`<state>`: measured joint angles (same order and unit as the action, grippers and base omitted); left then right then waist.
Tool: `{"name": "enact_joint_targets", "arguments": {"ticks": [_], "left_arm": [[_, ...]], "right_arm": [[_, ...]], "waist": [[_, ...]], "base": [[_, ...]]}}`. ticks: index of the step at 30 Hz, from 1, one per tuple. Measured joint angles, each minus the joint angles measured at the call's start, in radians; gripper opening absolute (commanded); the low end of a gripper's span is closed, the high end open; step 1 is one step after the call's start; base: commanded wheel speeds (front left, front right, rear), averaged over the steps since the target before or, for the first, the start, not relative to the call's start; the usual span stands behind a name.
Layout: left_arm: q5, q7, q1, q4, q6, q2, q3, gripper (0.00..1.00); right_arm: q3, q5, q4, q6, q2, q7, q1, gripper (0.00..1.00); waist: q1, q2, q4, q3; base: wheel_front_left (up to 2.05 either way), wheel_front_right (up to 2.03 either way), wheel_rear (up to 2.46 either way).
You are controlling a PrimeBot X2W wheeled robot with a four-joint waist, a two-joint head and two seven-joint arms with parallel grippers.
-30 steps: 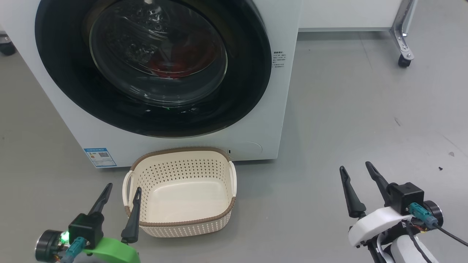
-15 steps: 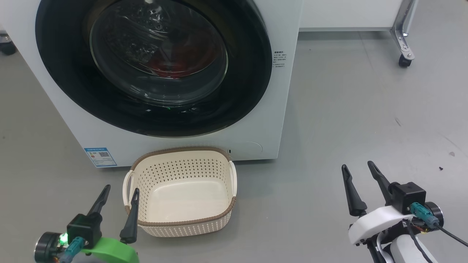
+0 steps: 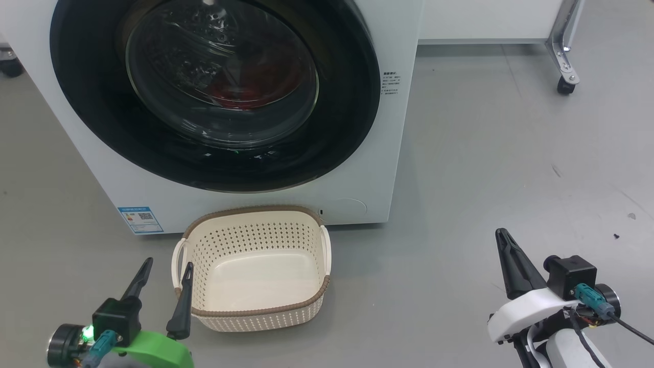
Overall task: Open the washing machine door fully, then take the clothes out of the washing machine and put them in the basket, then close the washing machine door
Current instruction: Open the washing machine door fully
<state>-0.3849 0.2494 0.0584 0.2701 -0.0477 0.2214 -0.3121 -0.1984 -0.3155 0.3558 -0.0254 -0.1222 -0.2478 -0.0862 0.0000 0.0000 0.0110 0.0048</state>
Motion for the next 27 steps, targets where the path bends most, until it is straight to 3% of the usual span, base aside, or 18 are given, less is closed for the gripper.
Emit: {"name": "enact_joint_targets", "arguments": {"ticks": [16,27], "left_arm": [[0.002,0.002,0.040,-0.028,0.009,-0.007,0.004,1.00],[0.008,0.002,0.079,-0.055,0.019,-0.014,0.001,1.00]], "right_arm": [[0.030,-0.013,0.001,-0.035,0.016,0.000,-0.059,0.00],[0.168,-0.321,0.049,-0.071,0.066,0.006,-0.142,0.00]], "waist": [[0.0000,0.0000,0.006,0.044],[0.0000,0.0000,0.032,0.117]], "base": [[0.00,0.00,0.00],[0.00,0.00,0.00]]}}
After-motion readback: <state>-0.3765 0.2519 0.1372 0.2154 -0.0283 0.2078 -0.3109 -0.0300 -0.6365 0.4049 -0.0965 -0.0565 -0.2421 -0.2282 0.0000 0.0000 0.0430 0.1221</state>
